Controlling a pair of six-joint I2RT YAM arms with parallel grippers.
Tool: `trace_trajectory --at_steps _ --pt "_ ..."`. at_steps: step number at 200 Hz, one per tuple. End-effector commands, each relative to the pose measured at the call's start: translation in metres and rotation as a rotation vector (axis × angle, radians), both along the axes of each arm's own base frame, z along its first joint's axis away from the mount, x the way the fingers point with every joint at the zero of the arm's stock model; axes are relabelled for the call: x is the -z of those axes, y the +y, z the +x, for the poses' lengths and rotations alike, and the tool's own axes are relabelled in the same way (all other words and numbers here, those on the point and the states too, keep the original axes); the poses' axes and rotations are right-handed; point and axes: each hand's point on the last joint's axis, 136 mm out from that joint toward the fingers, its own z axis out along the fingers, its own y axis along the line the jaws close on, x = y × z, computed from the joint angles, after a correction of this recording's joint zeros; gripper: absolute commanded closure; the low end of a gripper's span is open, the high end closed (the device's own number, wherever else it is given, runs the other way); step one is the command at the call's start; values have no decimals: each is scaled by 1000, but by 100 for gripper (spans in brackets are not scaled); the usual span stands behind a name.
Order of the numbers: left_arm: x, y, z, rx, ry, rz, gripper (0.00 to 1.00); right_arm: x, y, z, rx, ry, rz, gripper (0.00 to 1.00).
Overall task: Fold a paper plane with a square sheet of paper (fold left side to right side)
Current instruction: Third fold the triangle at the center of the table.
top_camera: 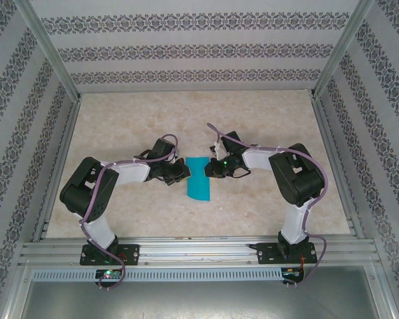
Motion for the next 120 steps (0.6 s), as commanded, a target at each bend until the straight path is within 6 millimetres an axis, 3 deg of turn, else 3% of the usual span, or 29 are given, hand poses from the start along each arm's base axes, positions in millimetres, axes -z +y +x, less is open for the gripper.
trace_trajectory --at_steps 1,23,42,73,120 --pt "-8 -1 3 -11 -9 -16 100 -15 -7 11 1 -85 -25 77" --pt "-10 -1 2 -24 -7 -6 100 -34 -15 12 8 -168 -46 65" --pt "-11 -2 2 -37 -4 2 100 -47 -22 1 4 -237 -67 57" --pt "-11 -2 2 -47 5 12 100 -58 -27 -32 -41 -358 -120 51" --pt "-13 -5 1 -52 13 12 100 -61 -1 -91 -214 -620 -208 40"
